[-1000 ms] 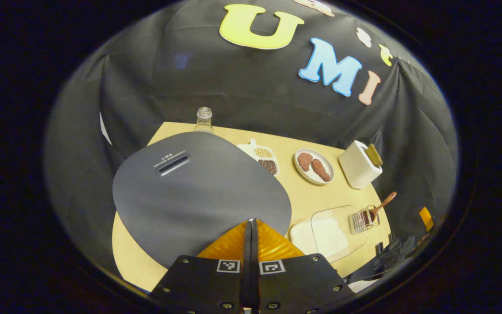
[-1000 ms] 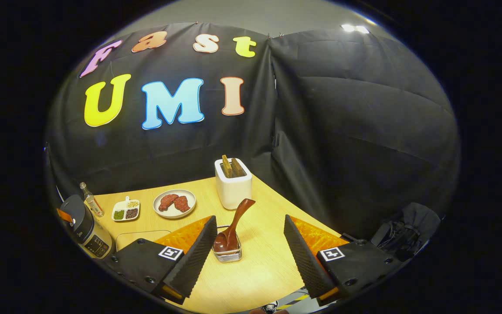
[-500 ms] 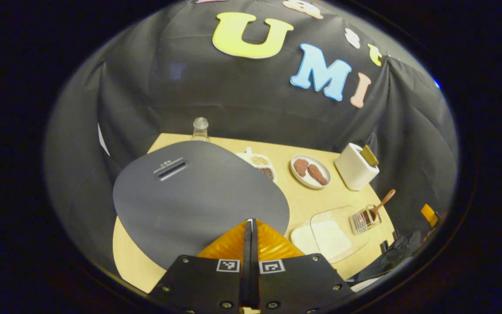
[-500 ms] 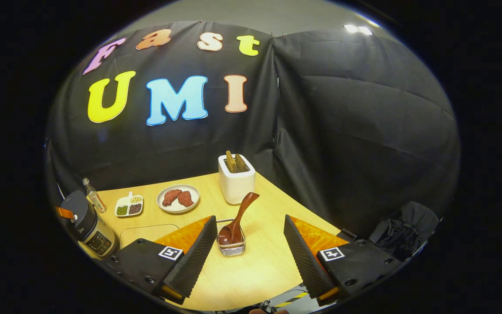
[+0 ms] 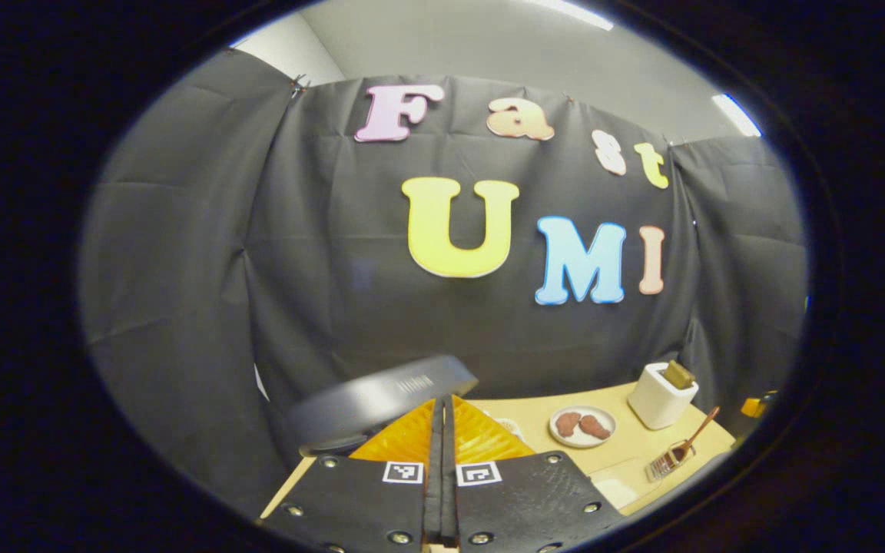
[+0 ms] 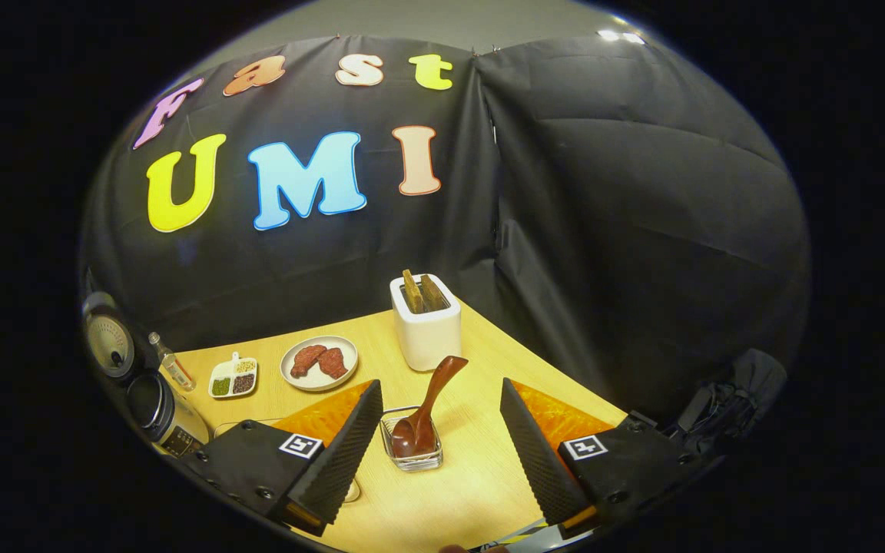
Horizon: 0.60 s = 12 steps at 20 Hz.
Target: Close the left gripper, press the button to open the rice cooker; take a wooden spoon from the chopstick holder with the right hand, scoop a spoonful of rice and pour it into the rice cooker, then put the wooden spoon back into the chopstick holder.
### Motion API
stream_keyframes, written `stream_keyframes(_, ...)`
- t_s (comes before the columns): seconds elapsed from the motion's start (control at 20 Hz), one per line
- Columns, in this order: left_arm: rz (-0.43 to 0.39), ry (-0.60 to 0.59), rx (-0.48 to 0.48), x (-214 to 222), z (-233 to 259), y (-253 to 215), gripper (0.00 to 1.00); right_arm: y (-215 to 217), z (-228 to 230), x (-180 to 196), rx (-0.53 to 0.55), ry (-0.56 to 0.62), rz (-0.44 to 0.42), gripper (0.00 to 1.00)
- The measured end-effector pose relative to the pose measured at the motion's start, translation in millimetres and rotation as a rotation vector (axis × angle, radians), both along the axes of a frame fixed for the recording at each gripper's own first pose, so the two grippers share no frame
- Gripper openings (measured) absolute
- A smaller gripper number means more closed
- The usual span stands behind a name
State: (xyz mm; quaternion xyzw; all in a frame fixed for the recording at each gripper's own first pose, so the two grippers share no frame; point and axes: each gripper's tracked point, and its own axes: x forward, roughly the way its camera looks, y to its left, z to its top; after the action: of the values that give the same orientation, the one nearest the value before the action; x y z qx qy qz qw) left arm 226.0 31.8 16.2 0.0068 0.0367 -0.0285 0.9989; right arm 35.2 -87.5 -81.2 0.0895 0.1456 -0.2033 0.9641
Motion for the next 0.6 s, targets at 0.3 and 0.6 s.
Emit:
stream_keyframes(0.3, 0.114, 0.018, 0.02, -34, -20, -9, 0.09, -9, -26, 40, 0.081, 0.079, 0.095, 0.97)
stream_keyframes(0.6, 0.209, 0.029, 0.017, -64, -26, -19, 0.88, -29, -56, 76, 0.144, 0.139, 0.136, 0.96)
